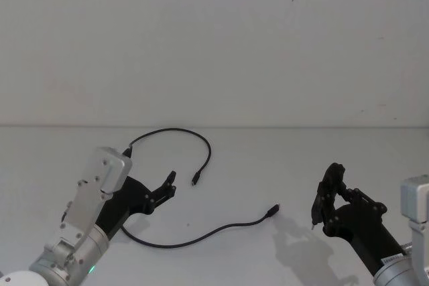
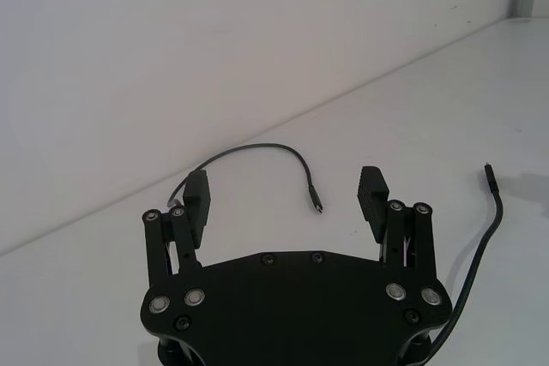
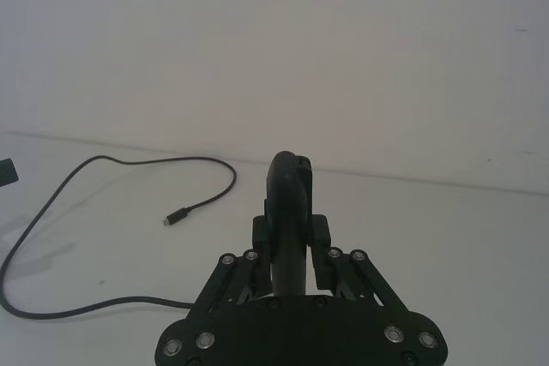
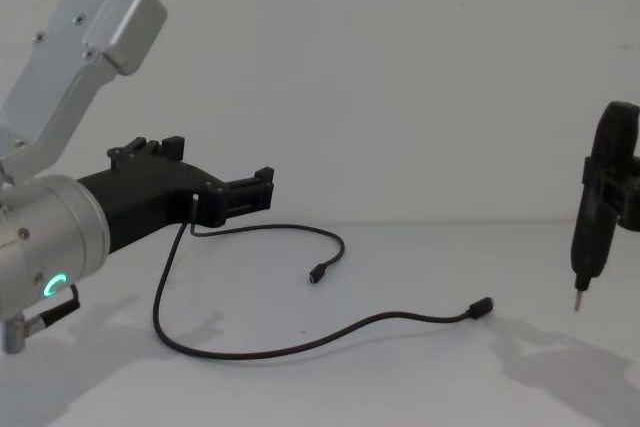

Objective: Pick up the data cable with the one hand.

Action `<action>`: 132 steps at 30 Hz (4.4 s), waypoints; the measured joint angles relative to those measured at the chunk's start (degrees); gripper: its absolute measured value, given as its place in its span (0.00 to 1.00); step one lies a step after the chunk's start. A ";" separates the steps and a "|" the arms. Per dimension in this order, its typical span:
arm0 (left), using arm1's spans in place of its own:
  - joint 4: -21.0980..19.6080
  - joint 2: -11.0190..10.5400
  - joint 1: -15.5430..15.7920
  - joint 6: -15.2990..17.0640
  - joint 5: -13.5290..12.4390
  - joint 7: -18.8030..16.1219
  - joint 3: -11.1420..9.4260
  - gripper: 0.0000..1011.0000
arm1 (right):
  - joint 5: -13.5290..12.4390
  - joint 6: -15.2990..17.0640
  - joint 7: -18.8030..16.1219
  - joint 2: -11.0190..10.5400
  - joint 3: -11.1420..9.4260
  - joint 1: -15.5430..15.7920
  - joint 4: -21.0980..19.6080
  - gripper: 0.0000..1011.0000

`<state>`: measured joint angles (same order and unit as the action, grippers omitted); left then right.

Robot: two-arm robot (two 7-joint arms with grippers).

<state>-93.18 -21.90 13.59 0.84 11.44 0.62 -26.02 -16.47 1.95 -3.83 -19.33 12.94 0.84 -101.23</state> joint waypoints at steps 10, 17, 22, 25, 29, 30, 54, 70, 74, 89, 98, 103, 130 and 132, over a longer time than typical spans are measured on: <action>0.00 0.00 0.00 0.00 0.01 0.00 0.00 0.99 | 0.00 0.00 0.00 0.00 0.00 0.00 0.00 0.27; 0.00 0.00 0.00 0.00 0.03 0.00 0.00 0.99 | 0.00 0.00 0.00 0.00 0.00 0.00 0.00 0.27; 0.06 0.02 0.03 -0.01 0.07 0.16 0.00 0.99 | 0.00 0.00 0.00 0.00 0.00 0.00 0.00 0.27; 0.25 0.01 0.25 -0.09 0.39 1.03 0.00 0.99 | 0.00 0.00 0.00 0.00 0.00 0.00 0.00 0.27; 0.56 -0.06 0.61 -0.21 0.93 2.28 -0.06 0.99 | 0.00 0.00 0.00 0.00 0.00 0.00 0.00 0.27; 0.76 -0.09 0.81 -0.31 1.25 3.01 -0.10 0.99 | 0.00 0.00 0.00 0.00 0.00 0.00 0.00 0.27; 8.14 0.32 6.76 -1.17 10.39 22.62 -2.05 0.99 | 0.00 0.00 0.00 0.00 0.00 0.00 0.00 0.27; 22.05 2.88 14.66 -1.36 16.47 38.82 -5.17 0.99 | 0.00 0.00 0.00 0.00 0.01 -0.01 0.00 0.27; 25.76 3.65 16.62 -1.76 17.22 41.32 -5.82 0.99 | 0.00 0.00 0.00 0.00 0.00 0.00 0.00 0.27; 36.27 6.07 21.74 -3.77 17.74 45.61 -8.04 0.99 | 0.00 0.00 0.00 0.00 0.00 -0.01 0.00 0.27; 38.34 7.07 23.84 -5.17 14.20 45.79 -10.75 0.99 | 0.00 0.01 0.00 0.00 0.00 -0.01 0.00 0.27; 38.40 7.35 24.74 -5.50 11.61 44.99 -12.33 0.99 | 0.00 0.00 0.00 0.00 0.00 0.00 0.00 0.27; 38.25 8.65 26.30 -3.42 4.70 40.25 -14.88 0.75 | 0.00 0.00 0.00 0.00 0.00 0.00 0.00 0.27; 38.39 8.80 26.36 -3.18 4.52 40.15 -14.90 0.69 | 0.00 0.00 0.00 0.00 0.00 0.00 0.00 0.27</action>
<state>-54.79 -13.10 39.95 -2.34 15.96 40.77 -40.92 -16.47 1.95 -3.83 -19.33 12.94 0.84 -101.23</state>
